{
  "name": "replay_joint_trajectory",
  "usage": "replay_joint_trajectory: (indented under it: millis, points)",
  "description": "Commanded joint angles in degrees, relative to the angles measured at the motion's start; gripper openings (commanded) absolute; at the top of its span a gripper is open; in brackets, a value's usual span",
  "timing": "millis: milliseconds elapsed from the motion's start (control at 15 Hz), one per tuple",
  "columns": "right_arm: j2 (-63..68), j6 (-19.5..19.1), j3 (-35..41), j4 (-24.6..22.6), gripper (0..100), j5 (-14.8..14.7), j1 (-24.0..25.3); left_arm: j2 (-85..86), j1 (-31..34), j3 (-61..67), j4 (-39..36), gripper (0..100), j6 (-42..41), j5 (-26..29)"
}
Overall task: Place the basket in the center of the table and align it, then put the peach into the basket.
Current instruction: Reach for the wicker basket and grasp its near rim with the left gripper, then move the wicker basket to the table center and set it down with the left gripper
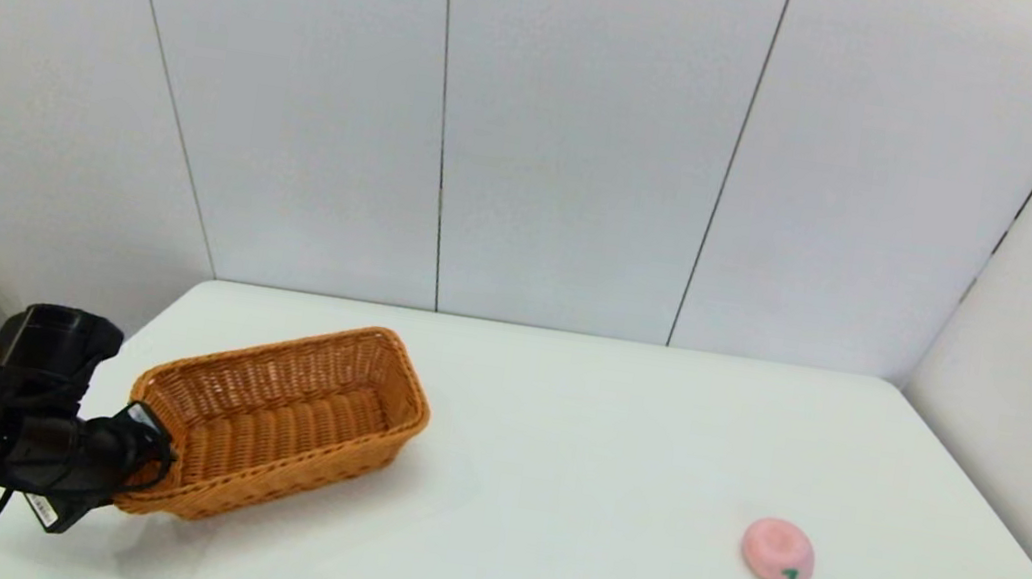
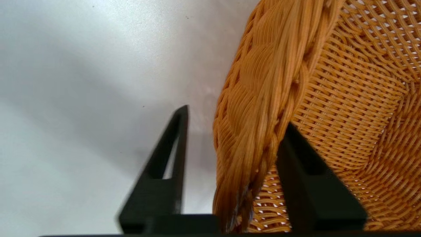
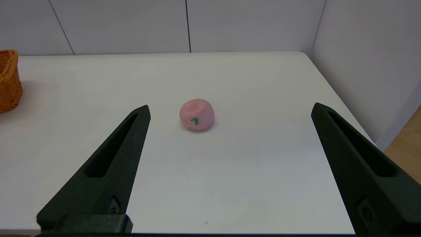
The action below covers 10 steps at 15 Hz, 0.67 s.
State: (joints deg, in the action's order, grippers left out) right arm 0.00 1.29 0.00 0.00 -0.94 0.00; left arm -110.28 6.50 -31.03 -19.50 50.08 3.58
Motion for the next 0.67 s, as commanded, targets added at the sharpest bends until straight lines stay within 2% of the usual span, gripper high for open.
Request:
replay_joint_trajectory:
  millis: [67, 267, 400, 667]
  points:
    - [-0.09, 0.03, 0.00, 0.00, 100, -0.03, 0.00, -0.29, 0.01, 0.09, -0.18, 0, 0.28, -0.07]
    - [-0.09, 0.03, 0.00, 0.00, 100, -0.03, 0.00, 3.05, -0.17, 0.09, -0.09, 0, 0.19, 0.20]
    - [-0.09, 0.03, 0.00, 0.00, 100, -0.03, 0.00, 11.14, -2.45, 0.18, 0.26, 0, 0.11, 2.66]
    - [-0.09, 0.03, 0.00, 0.00, 100, -0.03, 0.00, 24.32, -14.58, -1.76, 3.16, 0, 0.37, 3.62]
